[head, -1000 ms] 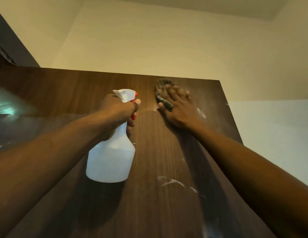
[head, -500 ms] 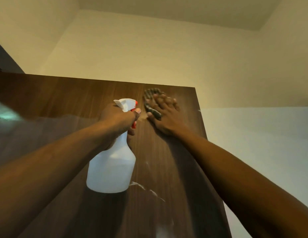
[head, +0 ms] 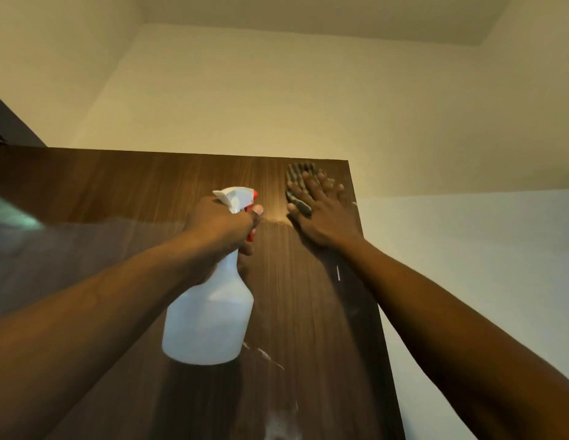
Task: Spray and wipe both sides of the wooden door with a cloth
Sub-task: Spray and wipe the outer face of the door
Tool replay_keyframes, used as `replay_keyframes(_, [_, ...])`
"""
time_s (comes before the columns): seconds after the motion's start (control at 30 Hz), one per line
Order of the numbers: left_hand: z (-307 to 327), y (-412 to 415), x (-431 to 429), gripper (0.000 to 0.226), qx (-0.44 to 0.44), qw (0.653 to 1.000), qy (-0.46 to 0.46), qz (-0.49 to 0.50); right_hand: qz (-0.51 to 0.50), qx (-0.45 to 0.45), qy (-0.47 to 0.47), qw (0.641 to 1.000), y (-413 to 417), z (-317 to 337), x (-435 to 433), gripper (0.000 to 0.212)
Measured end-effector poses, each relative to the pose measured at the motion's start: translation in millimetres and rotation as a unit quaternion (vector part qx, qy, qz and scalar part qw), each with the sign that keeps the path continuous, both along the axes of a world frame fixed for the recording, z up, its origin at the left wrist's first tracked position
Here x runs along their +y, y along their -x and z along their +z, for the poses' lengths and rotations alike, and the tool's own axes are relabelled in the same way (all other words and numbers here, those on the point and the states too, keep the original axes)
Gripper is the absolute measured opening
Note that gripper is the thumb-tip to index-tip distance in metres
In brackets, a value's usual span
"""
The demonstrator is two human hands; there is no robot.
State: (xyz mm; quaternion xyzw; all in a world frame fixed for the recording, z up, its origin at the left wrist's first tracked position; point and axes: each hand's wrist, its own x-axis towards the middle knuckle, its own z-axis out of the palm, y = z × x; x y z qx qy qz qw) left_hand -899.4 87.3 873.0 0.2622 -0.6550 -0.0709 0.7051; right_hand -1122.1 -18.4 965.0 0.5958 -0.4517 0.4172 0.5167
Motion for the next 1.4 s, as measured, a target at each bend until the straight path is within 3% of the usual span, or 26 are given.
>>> replay_keyframes(0.1, [-5,5,4,0.048,0.002,1.000,-0.001,-0.009,-0.008,-0.062,0.030,0.998,33,-17,3,0.063])
replay_keyframes(0.27, [-15,8,0,0.043,0.010,0.999,-0.012,-0.036,0.041,-0.201,0.001,0.979,29,29,18,0.064])
replay_keyframes(0.33, [-19,8,-4,0.049,0.010,0.999,-0.019,-0.038,0.035,-0.190,0.005,0.981,22,41,15,0.063])
replay_keyframes(0.4, [-24,8,-9,0.048,0.007,0.998,-0.038,-0.043,0.017,-0.120,0.007,0.993,14,33,10,0.064])
replay_keyframes(0.53, [-45,13,-14,0.036,-0.004,0.996,-0.074,-0.049,-0.017,0.022,0.004,1.000,20,-54,2,0.064])
replay_keyframes(0.67, [-68,15,-14,0.031,-0.013,0.994,-0.089,-0.061,-0.004,-0.079,-0.006,0.997,69,-122,10,0.061])
replay_keyframes(0.8, [-74,15,-15,0.030,-0.020,0.993,-0.095,-0.069,0.023,-0.165,-0.006,0.986,49,-88,11,0.063])
replay_keyframes(0.93, [-72,11,-16,0.031,-0.016,0.994,-0.090,-0.063,-0.022,-0.087,0.023,0.996,2,-88,-1,0.065])
replay_keyframes(1.03, [-79,4,-20,0.042,-0.011,0.993,-0.101,-0.065,-0.023,0.029,-0.015,0.999,-8,-150,-1,0.066])
replay_keyframes(1.13, [-86,-4,-24,0.046,-0.001,0.992,-0.112,-0.055,-0.042,0.030,-0.008,0.999,28,-195,11,0.066])
replay_keyframes(1.27, [-85,-22,-32,0.041,0.016,0.992,-0.123,-0.036,-0.024,-0.107,0.012,0.994,37,-145,14,0.068])
replay_keyframes(1.4, [-83,-27,-36,0.026,0.022,0.991,-0.128,-0.029,0.004,-0.098,-0.002,0.995,-23,-97,-7,0.078])
